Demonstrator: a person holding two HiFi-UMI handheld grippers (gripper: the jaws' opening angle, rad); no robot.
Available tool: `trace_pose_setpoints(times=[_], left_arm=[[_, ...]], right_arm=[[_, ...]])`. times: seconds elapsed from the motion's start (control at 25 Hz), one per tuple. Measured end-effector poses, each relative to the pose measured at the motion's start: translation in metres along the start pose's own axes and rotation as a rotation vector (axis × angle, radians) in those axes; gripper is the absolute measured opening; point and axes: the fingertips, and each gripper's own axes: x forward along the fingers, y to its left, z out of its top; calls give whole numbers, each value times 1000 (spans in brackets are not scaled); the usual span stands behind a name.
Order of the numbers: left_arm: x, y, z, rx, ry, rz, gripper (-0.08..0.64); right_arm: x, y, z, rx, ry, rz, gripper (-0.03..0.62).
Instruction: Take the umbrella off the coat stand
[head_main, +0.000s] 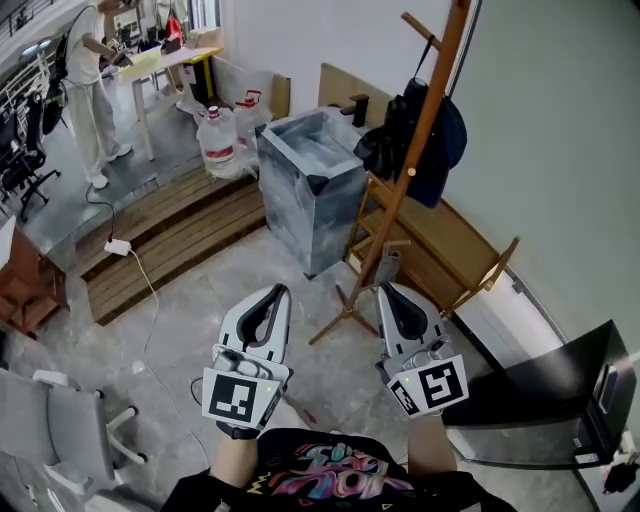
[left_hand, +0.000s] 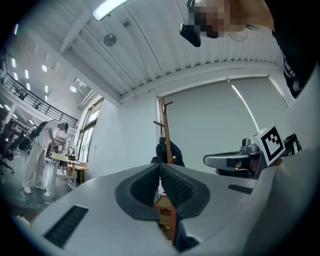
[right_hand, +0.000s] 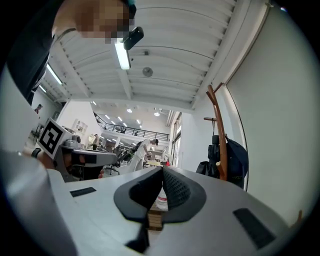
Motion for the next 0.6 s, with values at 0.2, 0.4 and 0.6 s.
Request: trace_pose_setpoints(times=[0.2,0.4,0.6], left_arm=[[36,73,0,-23,-8,-63,32],[56,146,-3,-25,-2,-109,32],[59,201,-8,-25,16,-133,32]], right_arm=[[76,8,-8,13,16,-55,6],[146,31,-15,-3,31,-95,6],[197,58,-19,13,33,-104,6]])
